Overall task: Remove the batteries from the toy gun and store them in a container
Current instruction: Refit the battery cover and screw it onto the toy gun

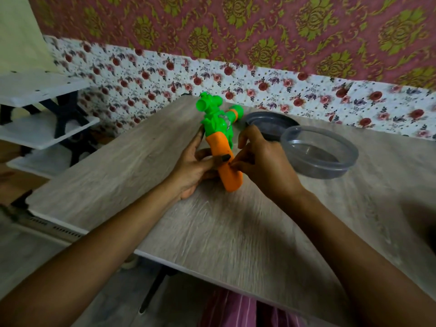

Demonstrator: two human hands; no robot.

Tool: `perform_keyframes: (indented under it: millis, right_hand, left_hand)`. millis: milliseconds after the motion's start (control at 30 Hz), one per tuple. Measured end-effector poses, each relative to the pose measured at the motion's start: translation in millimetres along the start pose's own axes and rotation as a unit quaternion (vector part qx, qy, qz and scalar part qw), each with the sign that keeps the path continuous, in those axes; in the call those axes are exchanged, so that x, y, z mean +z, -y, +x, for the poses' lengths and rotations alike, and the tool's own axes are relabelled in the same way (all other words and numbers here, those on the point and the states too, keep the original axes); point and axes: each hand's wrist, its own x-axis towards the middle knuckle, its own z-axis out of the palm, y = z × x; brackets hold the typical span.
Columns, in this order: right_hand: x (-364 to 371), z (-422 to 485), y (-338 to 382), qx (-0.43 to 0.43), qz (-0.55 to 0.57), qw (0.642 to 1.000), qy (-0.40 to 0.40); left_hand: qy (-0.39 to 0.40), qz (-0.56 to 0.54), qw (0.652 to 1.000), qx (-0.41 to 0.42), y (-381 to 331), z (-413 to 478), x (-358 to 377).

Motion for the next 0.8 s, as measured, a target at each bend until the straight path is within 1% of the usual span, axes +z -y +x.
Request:
perform_keyframes:
  millis: [133, 333, 400, 500, 567, 633, 733, 800]
  right_hand:
    - [-2, 6, 1, -0.009, -0.004, 1.000, -0.001]
    - [8, 1, -5, -0.002, 0.032, 0.998, -0.059]
    - [10, 0, -8, 0.013, 0.050, 0.996, -0.075]
    - [13, 0, -12, 0.062, 0.122, 0.986, -0.094]
    - [17, -3, -13, 0.071, 0.146, 0.979, -0.120]
    - [21, -9, -10, 0.054, 0.106, 0.983, -0.143]
    - [28, -19, -8, 0.010, 0.045, 0.987, -0.153]
    - [34, -24, -7, -0.047, -0.003, 0.985, -0.166]
  left_hand:
    - [-0.006, 0.013, 1.000, -0.001, 1, -1, 1]
    - [-0.015, 0.041, 0.999, 0.019, 1, -2, 0]
    - [-0.014, 0.039, 0.999, 0.018, 0, -3, 0]
    - [-0.012, 0.047, 0.999, 0.010, -2, -4, 2]
    - [-0.012, 0.045, 0.999, 0.009, -3, -4, 2]
    - [-0.014, 0.027, 0.999, 0.011, -3, -3, 0]
    - [-0.010, 0.010, 1.000, 0.017, -1, -2, 0]
    - [-0.006, 0.003, 1.000, 0.016, -1, -2, 0]
